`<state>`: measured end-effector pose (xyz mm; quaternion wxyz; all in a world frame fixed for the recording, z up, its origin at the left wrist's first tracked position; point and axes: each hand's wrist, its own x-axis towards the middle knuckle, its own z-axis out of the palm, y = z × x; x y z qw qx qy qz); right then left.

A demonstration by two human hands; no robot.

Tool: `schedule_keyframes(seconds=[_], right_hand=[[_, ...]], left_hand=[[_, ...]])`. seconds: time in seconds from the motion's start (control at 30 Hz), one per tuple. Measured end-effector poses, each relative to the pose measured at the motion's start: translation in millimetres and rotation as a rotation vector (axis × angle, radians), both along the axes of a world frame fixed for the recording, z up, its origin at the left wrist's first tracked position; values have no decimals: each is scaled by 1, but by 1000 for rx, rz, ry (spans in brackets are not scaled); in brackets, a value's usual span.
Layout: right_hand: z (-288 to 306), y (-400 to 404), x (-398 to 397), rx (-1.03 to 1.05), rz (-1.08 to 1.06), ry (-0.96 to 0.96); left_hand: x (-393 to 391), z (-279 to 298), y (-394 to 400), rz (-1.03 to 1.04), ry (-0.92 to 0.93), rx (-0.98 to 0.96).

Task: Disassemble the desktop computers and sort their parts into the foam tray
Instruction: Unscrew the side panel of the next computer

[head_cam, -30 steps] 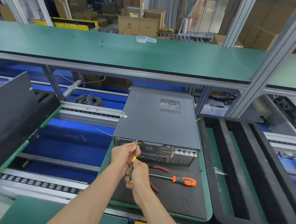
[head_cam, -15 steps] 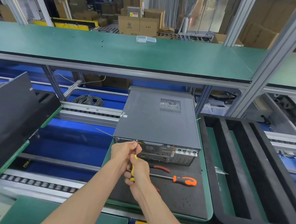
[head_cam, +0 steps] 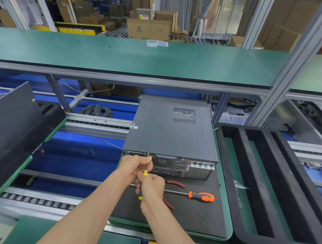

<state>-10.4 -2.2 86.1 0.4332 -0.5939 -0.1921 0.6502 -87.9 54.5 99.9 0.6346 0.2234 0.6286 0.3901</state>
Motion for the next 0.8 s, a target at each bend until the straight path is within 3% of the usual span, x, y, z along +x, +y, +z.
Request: schedule_keyframes(seconds=[0.1,0.23,0.43,0.6,0.8], right_hand=[[6,-1,1,0,9,-35],[12,0,2,-152,60,154],[4,-5,8,-68,163,75],[3,-5,11,-110,160,203],[1,-4,19,-47,179,69]], left_hand=[[3,2,3,4,52,12],[5,3,10,46,91,34],[3,-1,15,139,-32,-51],[4,1,15,184,-114,-42],[5,4,13,191,-204,-41]])
